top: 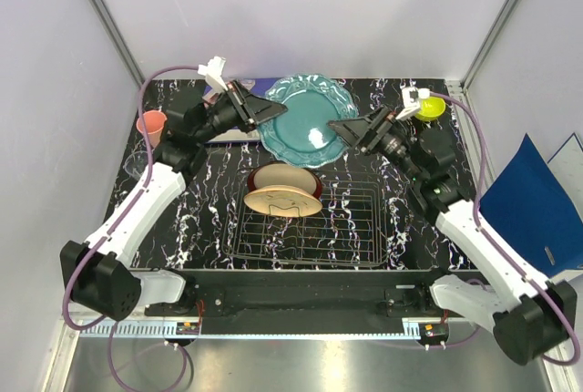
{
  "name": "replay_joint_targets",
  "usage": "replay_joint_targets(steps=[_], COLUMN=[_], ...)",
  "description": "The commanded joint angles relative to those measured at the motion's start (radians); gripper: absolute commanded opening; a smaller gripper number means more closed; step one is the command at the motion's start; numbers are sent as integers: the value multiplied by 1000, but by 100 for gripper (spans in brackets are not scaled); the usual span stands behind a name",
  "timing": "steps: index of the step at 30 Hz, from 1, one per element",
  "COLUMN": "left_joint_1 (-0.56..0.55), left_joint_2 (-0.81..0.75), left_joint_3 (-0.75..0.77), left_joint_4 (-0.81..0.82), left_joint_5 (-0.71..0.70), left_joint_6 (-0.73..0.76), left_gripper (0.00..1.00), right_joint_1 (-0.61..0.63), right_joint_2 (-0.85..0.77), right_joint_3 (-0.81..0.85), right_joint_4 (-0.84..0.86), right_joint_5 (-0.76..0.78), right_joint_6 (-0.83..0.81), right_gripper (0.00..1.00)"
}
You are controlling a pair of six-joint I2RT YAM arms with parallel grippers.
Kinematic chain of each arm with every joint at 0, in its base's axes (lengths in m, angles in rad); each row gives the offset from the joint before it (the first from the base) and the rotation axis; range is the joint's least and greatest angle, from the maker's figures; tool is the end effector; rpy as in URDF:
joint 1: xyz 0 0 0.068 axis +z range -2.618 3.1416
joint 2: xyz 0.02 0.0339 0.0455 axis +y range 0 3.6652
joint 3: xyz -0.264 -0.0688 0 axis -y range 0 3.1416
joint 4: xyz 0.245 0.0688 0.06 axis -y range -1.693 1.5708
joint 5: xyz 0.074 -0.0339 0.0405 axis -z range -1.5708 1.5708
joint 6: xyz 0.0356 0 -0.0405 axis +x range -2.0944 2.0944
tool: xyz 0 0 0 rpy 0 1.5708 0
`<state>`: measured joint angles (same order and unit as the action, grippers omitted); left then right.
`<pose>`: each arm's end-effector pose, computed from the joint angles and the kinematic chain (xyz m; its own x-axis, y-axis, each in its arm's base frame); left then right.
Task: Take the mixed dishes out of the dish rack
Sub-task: Pick up the plate from the dish rack, then place the plate at the center of the board.
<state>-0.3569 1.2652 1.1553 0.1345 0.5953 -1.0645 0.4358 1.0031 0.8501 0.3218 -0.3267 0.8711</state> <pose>0.2686 -0.1215 0.4006 -0.7012 -0.5114 -0.4969 0.4152 0.2737 -0.8676 0.2087 0.1098 0.3761 -0.4272 0.6003 -0.6761 -0.5587 0.4127 0.7194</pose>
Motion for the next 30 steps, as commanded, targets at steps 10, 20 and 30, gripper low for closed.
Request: replay_joint_targets(steps=[10, 20, 30], left_joint_1=[-39, 87, 157], left_joint_2=[-36, -157, -331], left_joint_3=[24, -1, -147], left_joint_4=[177, 27, -13], left_joint_5=[5, -276, -351], left_joint_6=[3, 15, 40], left_gripper=[0, 99, 99], right_joint_1=[-2, -78, -334], right_joint_2=[89, 58, 354], right_joint_3=[79, 182, 365], right_joint_4=[74, -112, -43], right_joint_5=[-75, 78, 0], right_joint_6=[-4, -96, 89], right_gripper=[0, 0, 0])
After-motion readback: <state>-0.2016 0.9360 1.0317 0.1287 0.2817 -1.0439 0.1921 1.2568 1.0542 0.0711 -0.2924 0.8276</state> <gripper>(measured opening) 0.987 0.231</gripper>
